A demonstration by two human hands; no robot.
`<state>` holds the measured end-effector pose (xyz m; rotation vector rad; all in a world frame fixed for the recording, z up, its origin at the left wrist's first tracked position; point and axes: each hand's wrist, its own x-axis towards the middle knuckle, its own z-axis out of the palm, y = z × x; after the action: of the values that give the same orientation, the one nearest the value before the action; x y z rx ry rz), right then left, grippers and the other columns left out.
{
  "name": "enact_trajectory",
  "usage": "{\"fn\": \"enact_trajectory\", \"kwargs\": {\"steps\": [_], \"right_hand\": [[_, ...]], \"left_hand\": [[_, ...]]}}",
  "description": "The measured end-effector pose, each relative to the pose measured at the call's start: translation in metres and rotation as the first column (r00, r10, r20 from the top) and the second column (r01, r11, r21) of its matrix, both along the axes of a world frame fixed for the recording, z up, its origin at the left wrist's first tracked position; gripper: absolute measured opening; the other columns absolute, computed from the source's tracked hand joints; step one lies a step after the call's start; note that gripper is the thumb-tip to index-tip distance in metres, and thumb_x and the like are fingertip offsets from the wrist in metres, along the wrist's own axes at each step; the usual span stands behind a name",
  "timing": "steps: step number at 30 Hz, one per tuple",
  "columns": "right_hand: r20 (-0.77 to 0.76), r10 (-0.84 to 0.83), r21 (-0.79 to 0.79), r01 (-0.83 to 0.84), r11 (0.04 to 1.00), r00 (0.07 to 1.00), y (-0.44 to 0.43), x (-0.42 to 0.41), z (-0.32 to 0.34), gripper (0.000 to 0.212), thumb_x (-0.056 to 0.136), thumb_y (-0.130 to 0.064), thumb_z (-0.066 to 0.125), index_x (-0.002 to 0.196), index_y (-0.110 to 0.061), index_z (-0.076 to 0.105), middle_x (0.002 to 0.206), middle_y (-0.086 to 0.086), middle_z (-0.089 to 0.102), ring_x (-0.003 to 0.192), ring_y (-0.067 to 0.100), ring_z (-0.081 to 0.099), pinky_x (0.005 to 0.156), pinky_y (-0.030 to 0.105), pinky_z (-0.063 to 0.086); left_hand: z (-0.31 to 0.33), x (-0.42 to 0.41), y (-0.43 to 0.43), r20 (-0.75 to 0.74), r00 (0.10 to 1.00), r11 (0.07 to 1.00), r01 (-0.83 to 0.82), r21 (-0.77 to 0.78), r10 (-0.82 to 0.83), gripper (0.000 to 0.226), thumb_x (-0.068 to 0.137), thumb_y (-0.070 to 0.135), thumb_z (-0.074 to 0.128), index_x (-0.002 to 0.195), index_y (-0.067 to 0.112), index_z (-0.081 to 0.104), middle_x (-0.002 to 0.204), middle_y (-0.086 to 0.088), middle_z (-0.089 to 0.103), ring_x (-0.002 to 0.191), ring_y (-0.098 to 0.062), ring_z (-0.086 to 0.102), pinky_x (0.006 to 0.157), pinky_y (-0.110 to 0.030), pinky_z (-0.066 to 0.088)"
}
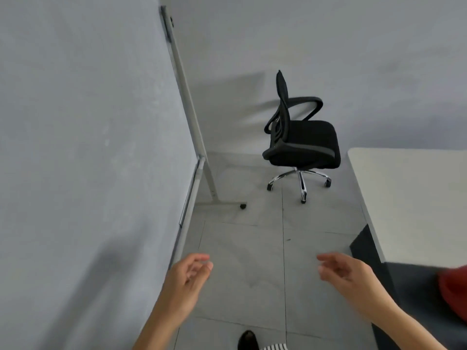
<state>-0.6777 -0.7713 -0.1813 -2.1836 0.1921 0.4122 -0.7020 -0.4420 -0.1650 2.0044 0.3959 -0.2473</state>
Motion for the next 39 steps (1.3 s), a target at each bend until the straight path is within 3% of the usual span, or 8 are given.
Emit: {"fn": "enact_trajectory", "kwargs": {"steps": [11, 17, 20, 26, 29, 32, 36, 39], "right_hand": [[-0.029, 0.027, 0.032, -0.026, 0.999, 0.999, 0.006, 0.256, -0.022, 0.016, 0.083, -0.020, 0.072, 0.090, -0.034, 0.068, 0.076, -0.009, 0.074, 0.074, 0.006, 0.070, 0.078, 0.034, 0.056], [0.016, 0.253, -0.009, -0.253, 0.967, 0.967, 0.026, 0.452, -0.005, 0.015, 0.087, -0.026, 0.067, 0.093, -0.039, 0.063, 0.083, -0.009, 0.072, 0.080, 0.002, 0.068, 0.082, 0.029, 0.055], [0.048, 0.408, -0.048, -0.405, 0.913, 0.912, 0.062, 0.543, 0.007, 0.015, 0.087, -0.029, 0.066, 0.098, -0.038, 0.061, 0.084, -0.012, 0.070, 0.079, 0.000, 0.066, 0.078, 0.026, 0.056], [0.188, 0.674, -0.091, -0.671, 0.736, 0.714, 0.192, 0.678, 0.025, 0.029, 0.090, -0.036, 0.059, 0.118, -0.032, 0.058, 0.097, -0.015, 0.067, 0.085, 0.002, 0.066, 0.080, 0.028, 0.055], [0.299, 0.737, -0.128, -0.739, 0.661, 0.607, 0.265, 0.720, 0.028, 0.048, 0.090, -0.039, 0.060, 0.135, -0.031, 0.045, 0.116, -0.010, 0.065, 0.097, 0.007, 0.065, 0.089, 0.032, 0.053], [0.293, 0.831, -0.198, -0.820, 0.537, 0.473, 0.321, 0.743, 0.027, 0.065, 0.089, -0.044, 0.059, 0.144, -0.035, 0.027, 0.131, -0.011, 0.057, 0.111, 0.012, 0.061, 0.094, 0.033, 0.050], [0.275, 0.940, -0.334, -0.896, 0.292, 0.204, 0.370, 0.760, 0.022, 0.037, 0.092, -0.037, 0.050, 0.128, -0.030, 0.042, 0.112, 0.002, 0.068, 0.098, 0.025, 0.065, 0.080, 0.036, 0.050], [0.300, 0.949, -0.343, -0.918, 0.201, 0.096, 0.394, 0.772, 0.019, 0.041, 0.094, -0.038, 0.047, 0.133, -0.027, 0.041, 0.107, 0.004, 0.069, 0.090, 0.025, 0.065, 0.076, 0.034, 0.048]], "left_hand": [[0.020, 0.261, 0.004, 0.072, 0.993, 0.995, -0.092, 0.039, 0.089, 0.034, 0.072, 0.054, 0.059, 0.096, 0.032, 0.067, 0.090, -0.001, 0.075, 0.086, -0.009, 0.071, 0.085, -0.044, 0.057], [0.051, 0.401, 0.002, 0.172, 0.935, 0.945, -0.323, 0.057, 0.309, 0.026, 0.068, 0.056, 0.058, 0.089, 0.043, 0.066, 0.089, 0.002, 0.076, 0.089, -0.014, 0.072, 0.085, -0.047, 0.057], [0.070, 0.460, 0.012, 0.247, 0.890, 0.910, -0.410, 0.060, 0.384, 0.012, 0.081, 0.042, 0.064, 0.091, 0.036, 0.067, 0.088, 0.001, 0.075, 0.087, -0.017, 0.071, 0.084, -0.047, 0.057], [0.088, 0.546, 0.044, 0.387, 0.767, 0.827, -0.562, 0.021, 0.511, 0.006, 0.086, 0.031, 0.065, 0.089, 0.035, 0.066, 0.081, 0.005, 0.073, 0.081, -0.010, 0.070, 0.076, -0.031, 0.055], [0.091, 0.582, 0.060, 0.438, 0.737, 0.801, -0.596, 0.059, 0.515, 0.011, 0.089, 0.029, 0.064, 0.095, 0.037, 0.061, 0.081, 0.012, 0.069, 0.083, 0.000, 0.065, 0.067, -0.012, 0.050], [0.097, 0.606, 0.063, 0.449, 0.727, 0.784, -0.614, 0.088, 0.519, 0.023, 0.090, 0.032, 0.060, 0.112, 0.037, 0.055, 0.098, 0.021, 0.065, 0.090, 0.007, 0.061, 0.067, -0.011, 0.051], [0.105, 0.631, 0.075, 0.427, 0.736, 0.773, -0.622, 0.120, 0.526, 0.042, 0.089, 0.035, 0.058, 0.122, 0.050, 0.037, 0.107, 0.033, 0.057, 0.100, 0.010, 0.058, 0.075, -0.011, 0.052], [0.109, 0.644, 0.091, 0.442, 0.710, 0.729, -0.664, 0.165, 0.548, 0.045, 0.088, 0.038, 0.057, 0.126, 0.049, 0.037, 0.110, 0.028, 0.058, 0.101, 0.010, 0.057, 0.075, -0.010, 0.053]]}}
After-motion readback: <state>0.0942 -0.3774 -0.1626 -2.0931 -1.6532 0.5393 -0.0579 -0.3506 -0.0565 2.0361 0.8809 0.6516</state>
